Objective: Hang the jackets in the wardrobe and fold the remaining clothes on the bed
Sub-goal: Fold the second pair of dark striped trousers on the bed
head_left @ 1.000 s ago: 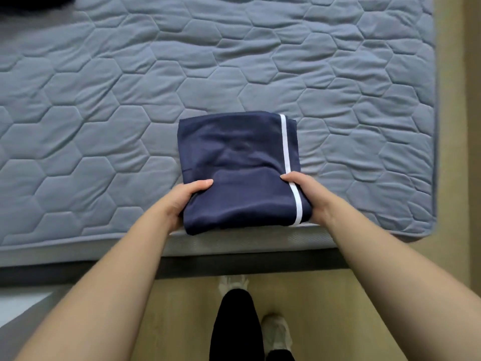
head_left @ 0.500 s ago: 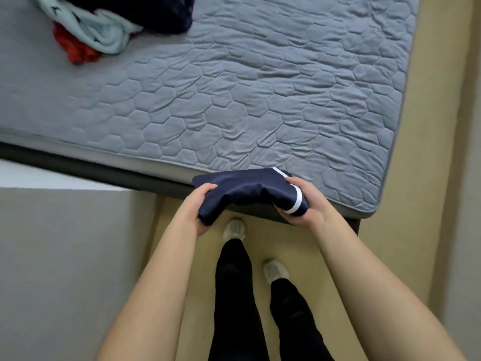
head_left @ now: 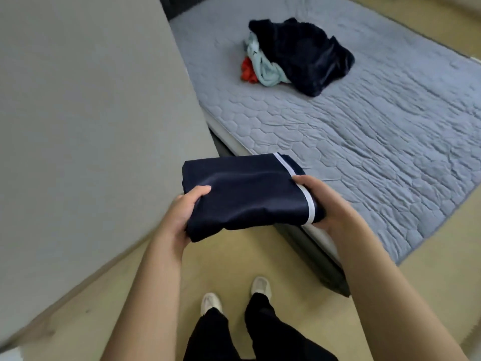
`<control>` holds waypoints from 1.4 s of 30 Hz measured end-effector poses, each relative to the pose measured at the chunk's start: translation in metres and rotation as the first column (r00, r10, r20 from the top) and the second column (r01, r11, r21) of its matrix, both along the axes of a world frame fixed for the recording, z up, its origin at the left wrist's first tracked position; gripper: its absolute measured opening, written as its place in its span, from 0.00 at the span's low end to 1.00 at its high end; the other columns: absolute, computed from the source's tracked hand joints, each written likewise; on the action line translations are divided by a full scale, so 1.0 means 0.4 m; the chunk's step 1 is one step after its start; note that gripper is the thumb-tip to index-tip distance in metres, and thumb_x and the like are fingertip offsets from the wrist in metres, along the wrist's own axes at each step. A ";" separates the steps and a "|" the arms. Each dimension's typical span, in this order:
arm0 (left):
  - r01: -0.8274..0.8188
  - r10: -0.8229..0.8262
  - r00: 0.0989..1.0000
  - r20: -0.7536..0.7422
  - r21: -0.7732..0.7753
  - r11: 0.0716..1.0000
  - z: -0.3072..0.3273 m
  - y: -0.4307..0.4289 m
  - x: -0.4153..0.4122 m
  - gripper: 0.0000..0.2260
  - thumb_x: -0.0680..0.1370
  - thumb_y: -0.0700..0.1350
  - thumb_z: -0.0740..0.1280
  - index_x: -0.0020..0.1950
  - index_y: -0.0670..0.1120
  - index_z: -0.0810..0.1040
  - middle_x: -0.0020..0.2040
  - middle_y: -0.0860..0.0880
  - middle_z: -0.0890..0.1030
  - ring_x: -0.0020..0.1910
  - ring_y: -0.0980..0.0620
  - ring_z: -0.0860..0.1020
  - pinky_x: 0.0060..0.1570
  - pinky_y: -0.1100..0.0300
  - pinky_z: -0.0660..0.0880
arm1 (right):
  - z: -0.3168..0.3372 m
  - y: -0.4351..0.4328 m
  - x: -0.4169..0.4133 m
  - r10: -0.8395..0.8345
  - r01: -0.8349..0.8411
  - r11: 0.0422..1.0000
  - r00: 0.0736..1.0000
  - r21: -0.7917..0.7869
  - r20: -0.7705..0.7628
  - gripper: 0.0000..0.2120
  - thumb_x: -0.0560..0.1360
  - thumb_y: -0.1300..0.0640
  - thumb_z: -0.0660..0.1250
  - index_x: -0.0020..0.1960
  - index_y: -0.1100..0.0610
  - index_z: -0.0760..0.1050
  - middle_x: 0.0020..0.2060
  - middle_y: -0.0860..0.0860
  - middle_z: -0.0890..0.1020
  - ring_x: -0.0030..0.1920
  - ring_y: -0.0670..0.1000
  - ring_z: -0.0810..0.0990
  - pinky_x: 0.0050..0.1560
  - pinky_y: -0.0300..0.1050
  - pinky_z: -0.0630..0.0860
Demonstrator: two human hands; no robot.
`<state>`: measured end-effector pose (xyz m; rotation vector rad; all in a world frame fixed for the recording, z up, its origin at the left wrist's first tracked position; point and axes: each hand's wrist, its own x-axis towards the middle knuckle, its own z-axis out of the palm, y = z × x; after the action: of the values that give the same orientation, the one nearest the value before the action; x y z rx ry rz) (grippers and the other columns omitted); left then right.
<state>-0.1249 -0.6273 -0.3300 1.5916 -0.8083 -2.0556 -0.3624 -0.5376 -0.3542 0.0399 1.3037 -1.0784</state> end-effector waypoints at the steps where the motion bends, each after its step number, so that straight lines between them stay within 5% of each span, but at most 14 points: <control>1: -0.042 0.043 0.999 0.012 -0.019 0.999 0.025 0.022 0.055 0.12 0.75 0.47 0.67 0.55 0.43 0.80 0.49 0.45 0.84 0.44 0.49 0.84 0.35 0.61 0.78 | 0.021 -0.015 0.041 0.065 -0.066 0.998 0.998 -0.016 -0.007 0.13 0.74 0.52 0.67 0.56 0.58 0.76 0.39 0.53 0.85 0.36 0.52 0.84 0.34 0.44 0.78; 8: -0.420 0.424 0.905 0.016 -0.110 0.901 0.146 0.219 0.466 0.12 0.75 0.47 0.66 0.55 0.43 0.80 0.47 0.45 0.84 0.40 0.49 0.83 0.32 0.60 0.76 | 0.111 -0.089 0.420 0.491 -0.499 0.863 0.865 -0.082 -0.103 0.16 0.74 0.52 0.67 0.59 0.59 0.76 0.49 0.55 0.85 0.47 0.55 0.83 0.46 0.49 0.78; 13: -0.646 0.664 0.747 0.042 -0.189 0.739 0.190 0.488 0.760 0.11 0.74 0.49 0.67 0.51 0.45 0.81 0.44 0.47 0.85 0.38 0.51 0.83 0.31 0.61 0.76 | 0.163 0.000 0.761 0.721 -0.729 0.658 0.682 -0.192 -0.120 0.11 0.76 0.53 0.65 0.55 0.59 0.76 0.41 0.53 0.86 0.38 0.52 0.85 0.32 0.43 0.79; 19: -0.796 0.832 0.551 0.065 -0.259 0.547 0.239 0.891 1.081 0.17 0.65 0.54 0.72 0.50 0.48 0.82 0.44 0.47 0.85 0.40 0.50 0.84 0.37 0.58 0.77 | 0.201 0.260 1.156 0.867 -0.847 0.439 0.487 -0.299 -0.104 0.13 0.76 0.54 0.66 0.59 0.57 0.76 0.46 0.54 0.86 0.41 0.52 0.85 0.35 0.45 0.79; 23: -0.896 0.940 0.341 -0.021 -0.308 0.318 0.304 1.171 1.268 0.15 0.70 0.52 0.71 0.52 0.44 0.81 0.42 0.46 0.85 0.39 0.50 0.84 0.29 0.60 0.77 | 0.267 0.458 1.427 0.948 -0.909 0.297 0.317 -0.293 -0.020 0.14 0.73 0.55 0.70 0.56 0.59 0.76 0.44 0.55 0.86 0.38 0.54 0.85 0.31 0.44 0.79; 28: -0.930 0.980 0.097 -0.176 -0.365 0.027 0.393 1.427 1.437 0.12 0.74 0.46 0.67 0.53 0.40 0.78 0.37 0.44 0.84 0.31 0.50 0.83 0.25 0.61 0.75 | 0.376 0.652 1.728 0.994 -0.905 0.110 0.096 -0.411 0.054 0.22 0.61 0.54 0.73 0.53 0.61 0.79 0.45 0.57 0.85 0.40 0.55 0.85 0.36 0.45 0.81; 34: -0.890 0.947 -0.021 -0.321 -0.426 -0.164 0.478 1.609 1.631 0.15 0.76 0.47 0.64 0.60 0.42 0.77 0.51 0.43 0.84 0.48 0.47 0.83 0.40 0.58 0.80 | 0.471 0.781 2.045 0.991 -0.849 -0.052 -0.109 -0.527 0.077 0.11 0.64 0.56 0.71 0.42 0.63 0.83 0.39 0.57 0.84 0.35 0.54 0.84 0.33 0.44 0.81; 38: -0.802 0.939 -0.118 -0.323 -0.527 -0.282 0.551 1.671 1.768 0.09 0.78 0.45 0.63 0.52 0.42 0.79 0.39 0.46 0.84 0.35 0.50 0.83 0.30 0.62 0.77 | 0.534 0.821 2.267 0.967 -0.736 -0.201 -0.254 -0.646 -0.012 0.14 0.64 0.55 0.71 0.46 0.61 0.83 0.40 0.56 0.85 0.37 0.53 0.84 0.33 0.44 0.80; 42: -0.675 0.932 -0.194 -0.305 -0.648 -0.352 0.628 1.713 1.898 0.11 0.72 0.46 0.66 0.52 0.44 0.80 0.43 0.46 0.84 0.39 0.50 0.83 0.33 0.60 0.78 | 0.621 0.848 2.487 0.913 -0.594 -0.334 -0.398 -0.731 -0.094 0.13 0.67 0.53 0.68 0.46 0.58 0.85 0.42 0.54 0.85 0.40 0.52 0.85 0.37 0.43 0.80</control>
<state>0.6344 0.0579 -0.0788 1.2716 -0.0380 -0.0717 0.6325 -0.1982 -0.1060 -0.9593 -0.0722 0.2936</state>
